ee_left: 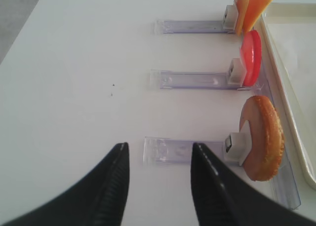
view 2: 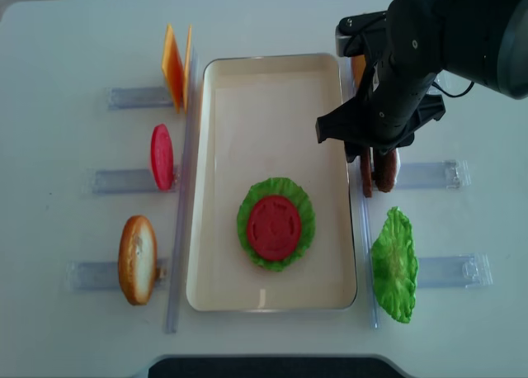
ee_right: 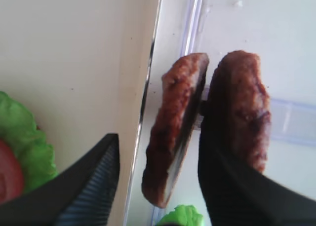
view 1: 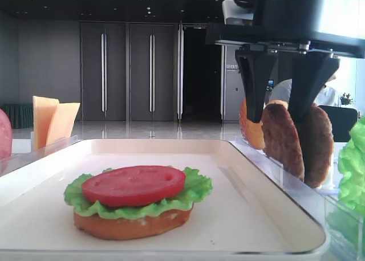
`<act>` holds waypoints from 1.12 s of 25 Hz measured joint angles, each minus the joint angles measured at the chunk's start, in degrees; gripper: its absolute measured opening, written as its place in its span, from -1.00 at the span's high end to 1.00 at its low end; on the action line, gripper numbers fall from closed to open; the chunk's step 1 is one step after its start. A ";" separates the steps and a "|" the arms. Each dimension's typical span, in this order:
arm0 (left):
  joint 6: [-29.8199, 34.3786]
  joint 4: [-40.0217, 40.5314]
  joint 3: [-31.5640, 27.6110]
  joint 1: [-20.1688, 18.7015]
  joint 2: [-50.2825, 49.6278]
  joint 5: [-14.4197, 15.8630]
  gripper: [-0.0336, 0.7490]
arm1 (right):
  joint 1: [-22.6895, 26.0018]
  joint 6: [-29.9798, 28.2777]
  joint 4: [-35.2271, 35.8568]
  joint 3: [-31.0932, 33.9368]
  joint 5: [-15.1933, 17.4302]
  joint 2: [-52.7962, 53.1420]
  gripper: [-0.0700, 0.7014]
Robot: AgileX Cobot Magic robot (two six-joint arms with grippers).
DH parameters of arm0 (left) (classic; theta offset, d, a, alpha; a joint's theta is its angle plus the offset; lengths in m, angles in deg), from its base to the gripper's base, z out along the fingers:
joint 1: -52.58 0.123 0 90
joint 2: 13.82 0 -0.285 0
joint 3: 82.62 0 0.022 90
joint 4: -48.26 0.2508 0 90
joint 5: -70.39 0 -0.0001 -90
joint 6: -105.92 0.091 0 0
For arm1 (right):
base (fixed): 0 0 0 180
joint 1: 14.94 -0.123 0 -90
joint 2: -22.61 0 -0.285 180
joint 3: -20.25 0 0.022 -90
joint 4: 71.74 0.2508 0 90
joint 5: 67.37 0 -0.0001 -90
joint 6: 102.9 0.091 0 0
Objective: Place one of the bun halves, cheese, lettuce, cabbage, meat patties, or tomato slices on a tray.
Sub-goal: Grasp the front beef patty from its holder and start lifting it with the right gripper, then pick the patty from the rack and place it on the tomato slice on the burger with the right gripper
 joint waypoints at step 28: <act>0.05 -0.05 0.00 0.00 0.00 0.00 0.10 | -4.61 2.32 -0.63 -2.88 7.07 9.08 0.56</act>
